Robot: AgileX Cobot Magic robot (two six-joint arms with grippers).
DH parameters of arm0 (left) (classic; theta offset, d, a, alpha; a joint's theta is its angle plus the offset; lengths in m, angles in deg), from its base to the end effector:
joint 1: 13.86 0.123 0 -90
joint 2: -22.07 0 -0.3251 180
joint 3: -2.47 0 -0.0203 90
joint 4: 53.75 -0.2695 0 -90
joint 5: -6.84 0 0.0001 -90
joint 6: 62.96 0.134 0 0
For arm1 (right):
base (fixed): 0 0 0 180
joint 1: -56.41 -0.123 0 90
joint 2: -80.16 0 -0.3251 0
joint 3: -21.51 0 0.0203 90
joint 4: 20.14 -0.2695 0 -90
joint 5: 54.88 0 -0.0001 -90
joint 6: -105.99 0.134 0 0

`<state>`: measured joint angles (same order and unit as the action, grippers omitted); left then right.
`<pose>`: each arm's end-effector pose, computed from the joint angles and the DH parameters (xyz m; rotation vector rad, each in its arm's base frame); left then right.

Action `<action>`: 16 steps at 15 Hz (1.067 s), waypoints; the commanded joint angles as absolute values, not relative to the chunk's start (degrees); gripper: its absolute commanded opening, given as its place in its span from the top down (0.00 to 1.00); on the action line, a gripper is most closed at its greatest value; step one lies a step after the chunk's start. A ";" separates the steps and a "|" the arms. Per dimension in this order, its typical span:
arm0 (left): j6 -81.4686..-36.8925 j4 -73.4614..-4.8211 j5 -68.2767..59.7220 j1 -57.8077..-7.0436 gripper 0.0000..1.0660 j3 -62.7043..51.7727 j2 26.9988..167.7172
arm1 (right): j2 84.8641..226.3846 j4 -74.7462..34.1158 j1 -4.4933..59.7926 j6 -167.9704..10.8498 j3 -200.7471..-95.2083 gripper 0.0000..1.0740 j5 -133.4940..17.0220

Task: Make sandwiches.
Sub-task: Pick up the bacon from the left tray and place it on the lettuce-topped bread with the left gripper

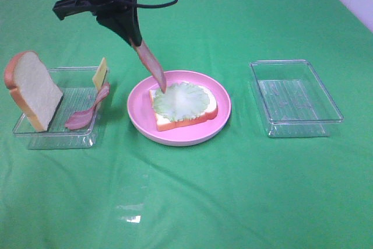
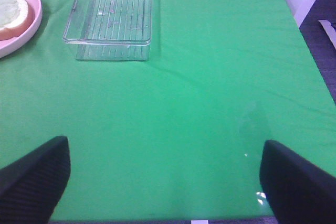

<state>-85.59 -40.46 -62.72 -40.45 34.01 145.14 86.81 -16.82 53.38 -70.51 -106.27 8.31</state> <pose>0.4259 -0.2455 0.2851 0.0349 2.8951 -0.5059 0.0110 -0.0064 0.2463 0.0114 2.1288 -0.0032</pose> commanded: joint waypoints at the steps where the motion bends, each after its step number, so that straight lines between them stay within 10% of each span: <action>1: -83.13 -35.59 -64.27 -40.68 1.00 36.25 144.80 | 85.27 -16.65 53.66 -71.08 -106.15 0.11 8.20; 8: -64.91 -8.20 -50.80 -40.68 1.00 36.47 155.46 | 85.27 -16.65 53.66 -71.08 -106.15 0.11 8.20; 16: -61.53 -11.07 -51.37 -37.18 1.00 36.53 162.96 | 85.27 -16.65 53.66 -71.08 -106.15 0.11 8.20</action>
<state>-61.30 -11.07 -51.09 -37.12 36.36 163.08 86.81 -16.82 53.38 -70.51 -106.27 8.31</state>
